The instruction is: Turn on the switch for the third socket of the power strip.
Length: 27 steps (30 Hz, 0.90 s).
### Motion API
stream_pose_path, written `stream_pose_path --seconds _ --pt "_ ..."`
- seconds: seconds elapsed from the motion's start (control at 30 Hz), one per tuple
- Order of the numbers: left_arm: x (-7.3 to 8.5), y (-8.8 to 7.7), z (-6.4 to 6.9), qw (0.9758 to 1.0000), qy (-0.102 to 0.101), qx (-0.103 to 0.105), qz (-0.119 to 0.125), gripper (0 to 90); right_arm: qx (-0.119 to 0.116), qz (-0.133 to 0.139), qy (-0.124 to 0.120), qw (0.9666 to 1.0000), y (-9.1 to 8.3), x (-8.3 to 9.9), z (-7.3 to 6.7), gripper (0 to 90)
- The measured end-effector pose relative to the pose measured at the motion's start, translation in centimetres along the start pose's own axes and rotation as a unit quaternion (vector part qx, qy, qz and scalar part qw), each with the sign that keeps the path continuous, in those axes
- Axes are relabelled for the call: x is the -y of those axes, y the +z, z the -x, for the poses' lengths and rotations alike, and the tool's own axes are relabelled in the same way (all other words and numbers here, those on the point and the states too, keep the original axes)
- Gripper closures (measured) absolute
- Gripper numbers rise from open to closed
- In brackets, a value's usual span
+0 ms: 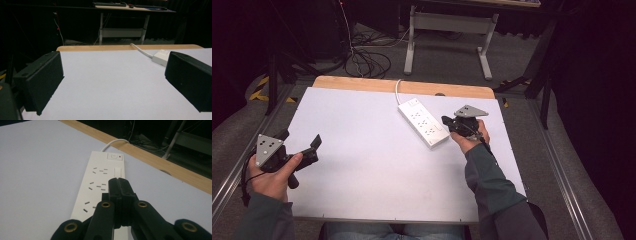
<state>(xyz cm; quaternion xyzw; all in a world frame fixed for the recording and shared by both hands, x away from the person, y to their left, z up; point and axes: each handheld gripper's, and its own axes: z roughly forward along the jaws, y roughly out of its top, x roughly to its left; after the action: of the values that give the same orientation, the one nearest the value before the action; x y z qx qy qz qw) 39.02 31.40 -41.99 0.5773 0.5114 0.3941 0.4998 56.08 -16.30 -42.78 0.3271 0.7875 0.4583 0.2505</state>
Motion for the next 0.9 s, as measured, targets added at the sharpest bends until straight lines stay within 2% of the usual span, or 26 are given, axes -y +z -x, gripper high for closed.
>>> stream_pose_path --seconds 0.37,0.9 --pt "0.1 -0.3 -0.1 1.0 0.0 -0.003 0.002 2.4 -0.001 -0.018 -0.004 0.9998 1.4 -0.1 0.1 90.0" --pt "0.3 -1.0 -0.4 0.9999 0.0 -0.013 0.0 2.5 -0.006 -0.048 -0.008 0.9988 4.0 0.4 1.0 90.0"
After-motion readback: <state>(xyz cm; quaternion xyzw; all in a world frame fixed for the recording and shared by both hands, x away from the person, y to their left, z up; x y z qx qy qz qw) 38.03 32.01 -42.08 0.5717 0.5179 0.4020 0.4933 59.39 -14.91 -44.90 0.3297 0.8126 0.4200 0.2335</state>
